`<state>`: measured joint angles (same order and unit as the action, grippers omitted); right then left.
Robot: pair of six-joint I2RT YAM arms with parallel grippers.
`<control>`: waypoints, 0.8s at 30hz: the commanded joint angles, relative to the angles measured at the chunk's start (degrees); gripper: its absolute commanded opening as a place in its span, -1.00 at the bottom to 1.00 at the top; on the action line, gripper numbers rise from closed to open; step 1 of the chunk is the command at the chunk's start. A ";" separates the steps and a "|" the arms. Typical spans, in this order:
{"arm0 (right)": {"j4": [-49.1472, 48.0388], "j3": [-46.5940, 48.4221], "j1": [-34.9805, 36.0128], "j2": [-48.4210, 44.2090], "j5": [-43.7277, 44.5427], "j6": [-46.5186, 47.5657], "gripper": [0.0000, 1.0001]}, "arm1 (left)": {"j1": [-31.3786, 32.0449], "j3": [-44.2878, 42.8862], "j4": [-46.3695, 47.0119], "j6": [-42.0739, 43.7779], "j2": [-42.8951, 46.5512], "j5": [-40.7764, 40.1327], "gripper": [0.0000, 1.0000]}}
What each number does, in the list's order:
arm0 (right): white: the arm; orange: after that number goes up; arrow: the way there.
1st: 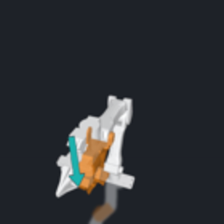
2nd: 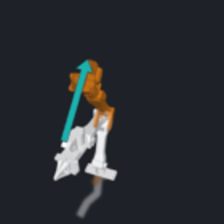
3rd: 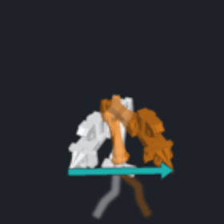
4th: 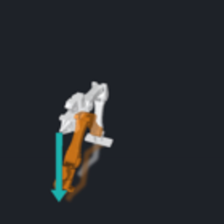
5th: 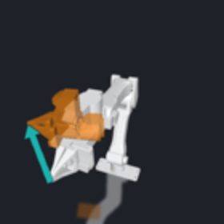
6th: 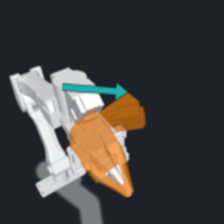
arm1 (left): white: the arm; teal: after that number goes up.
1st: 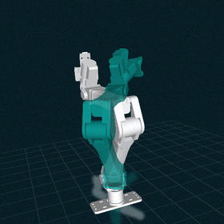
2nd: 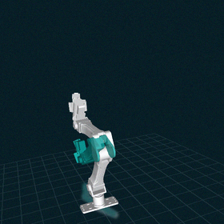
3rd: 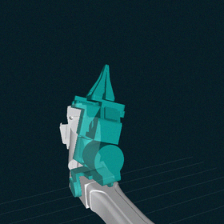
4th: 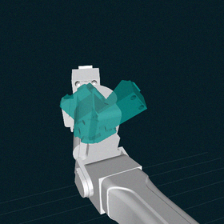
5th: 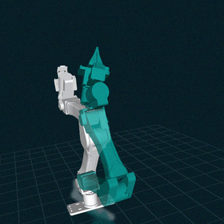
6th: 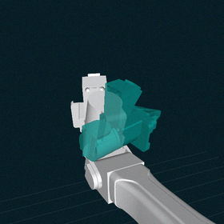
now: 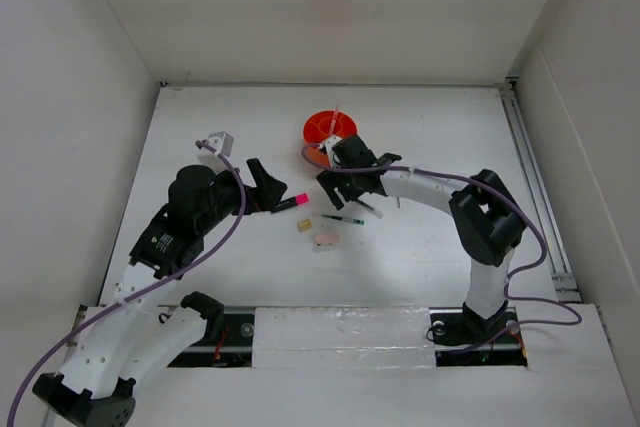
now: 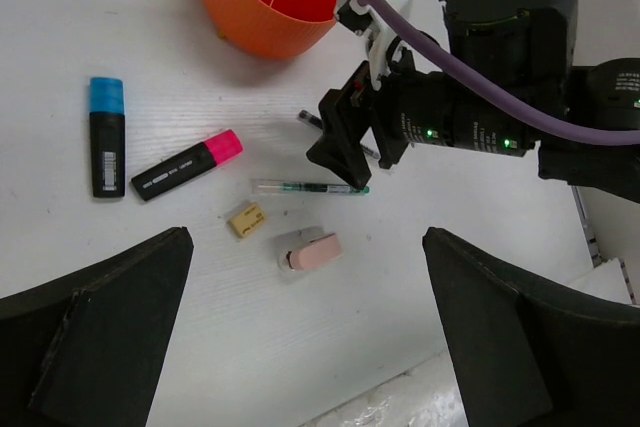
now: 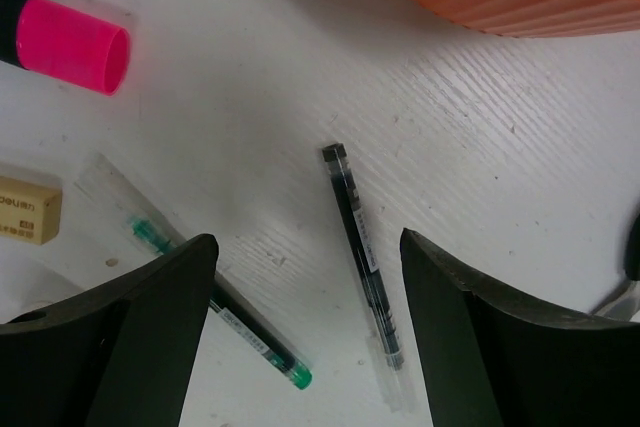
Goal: Sort the stationery into containers
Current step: Pick up the pen from the center of the board.
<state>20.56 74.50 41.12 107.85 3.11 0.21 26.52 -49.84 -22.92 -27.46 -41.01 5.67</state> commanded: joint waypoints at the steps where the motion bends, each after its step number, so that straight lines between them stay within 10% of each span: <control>1: 0.27 3.45 -1.21 1.82 -2.58 2.52 0.58 | -0.07 0.27 2.26 0.48 0.15 1.36 1.00; 17: 4.92 3.72 -1.92 7.10 -4.61 2.08 0.11 | -0.07 0.27 2.79 1.01 0.15 2.41 1.00; 24: 8.27 5.04 -2.45 10.10 -5.83 1.02 -0.67 | -0.07 0.27 2.79 1.01 0.67 2.41 1.00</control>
<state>24.47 79.77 38.79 114.89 -0.69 1.93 26.52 -49.84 -22.48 -27.42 -41.10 7.27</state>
